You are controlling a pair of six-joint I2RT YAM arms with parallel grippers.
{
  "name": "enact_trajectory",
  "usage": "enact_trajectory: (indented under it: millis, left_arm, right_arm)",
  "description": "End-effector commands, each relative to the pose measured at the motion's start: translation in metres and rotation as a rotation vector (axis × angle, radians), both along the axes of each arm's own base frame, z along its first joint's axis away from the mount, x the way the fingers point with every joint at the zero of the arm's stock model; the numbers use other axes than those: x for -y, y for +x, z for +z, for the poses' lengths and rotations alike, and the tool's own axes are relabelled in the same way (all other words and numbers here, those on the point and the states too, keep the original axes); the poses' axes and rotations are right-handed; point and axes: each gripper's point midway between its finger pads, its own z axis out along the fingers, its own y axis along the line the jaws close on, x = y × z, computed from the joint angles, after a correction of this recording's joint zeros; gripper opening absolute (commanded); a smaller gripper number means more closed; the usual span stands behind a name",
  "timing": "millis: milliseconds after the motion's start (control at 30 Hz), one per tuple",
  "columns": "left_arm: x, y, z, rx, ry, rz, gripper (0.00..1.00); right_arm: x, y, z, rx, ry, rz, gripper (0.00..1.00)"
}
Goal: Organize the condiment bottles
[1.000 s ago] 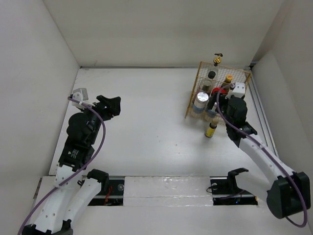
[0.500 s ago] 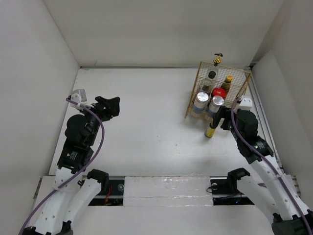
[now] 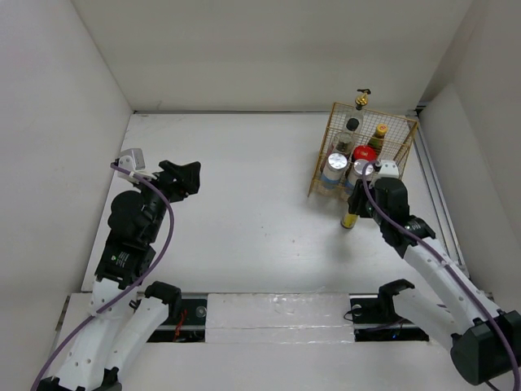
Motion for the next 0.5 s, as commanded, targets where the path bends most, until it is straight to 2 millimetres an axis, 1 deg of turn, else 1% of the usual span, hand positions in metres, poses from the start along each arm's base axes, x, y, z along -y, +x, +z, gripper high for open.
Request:
enact_trajectory:
  millis: [0,33,67,100,133,167,200,233,267,300,333,400,433,467]
  left_arm:
    - [0.0,0.0,0.017,0.058,-0.016,-0.003,0.73]
    - [0.0,0.0,0.017,0.058,-0.016,-0.003,0.73]
    - [0.0,0.0,0.017,0.058,-0.016,-0.003,0.73]
    - [-0.002,0.0,0.017,0.058,-0.016,0.006,0.73]
    - [-0.002,0.0,0.017,0.058,-0.016,0.006,0.73]
    - [-0.002,0.0,0.017,0.058,-0.016,0.006,0.73]
    - [-0.001,0.002,0.015,0.049,-0.013,0.006,0.73]
    - [-0.001,0.002,0.015,0.049,-0.013,0.006,0.73]
    - [-0.001,0.002,0.015,0.049,-0.013,0.006,0.73]
    - [-0.001,0.002,0.015,0.049,-0.013,0.006,0.73]
    - [-0.001,0.002,0.015,0.049,-0.013,0.006,0.73]
    - [-0.001,0.002,0.015,0.049,-0.013,0.006,0.73]
    - [-0.001,0.002,0.015,0.049,-0.013,0.006,0.73]
    - [0.0,0.002,0.015,0.049,-0.013,-0.003,0.73]
  right_arm:
    - [-0.003,0.018,0.015,0.097,0.02,-0.018,0.54]
    - [-0.004,0.02,0.014,0.094,0.019,-0.018,0.5]
    - [-0.004,0.02,0.014,0.094,0.019,-0.018,0.4]
    - [-0.002,0.02,0.012,0.08,0.009,-0.026,0.34]
    - [-0.001,0.018,0.009,0.064,0.004,-0.026,0.34]
    - [0.001,0.019,0.014,0.068,-0.001,-0.036,0.28]
    - [0.001,0.016,0.026,0.097,0.009,-0.037,0.28]
    - [0.005,0.013,0.033,0.111,-0.003,-0.041,0.28]
    - [0.008,0.011,0.043,0.138,0.0,-0.052,0.26]
    - [0.01,0.01,0.063,0.185,0.013,-0.061,0.25]
    - [0.014,0.003,0.083,0.244,0.029,-0.074,0.25]
    - [0.025,-0.002,0.114,0.331,0.041,-0.123,0.25]
    - [0.031,-0.006,0.127,0.371,0.035,-0.142,0.24]
    - [0.036,-0.006,0.132,0.384,0.029,-0.168,0.24]
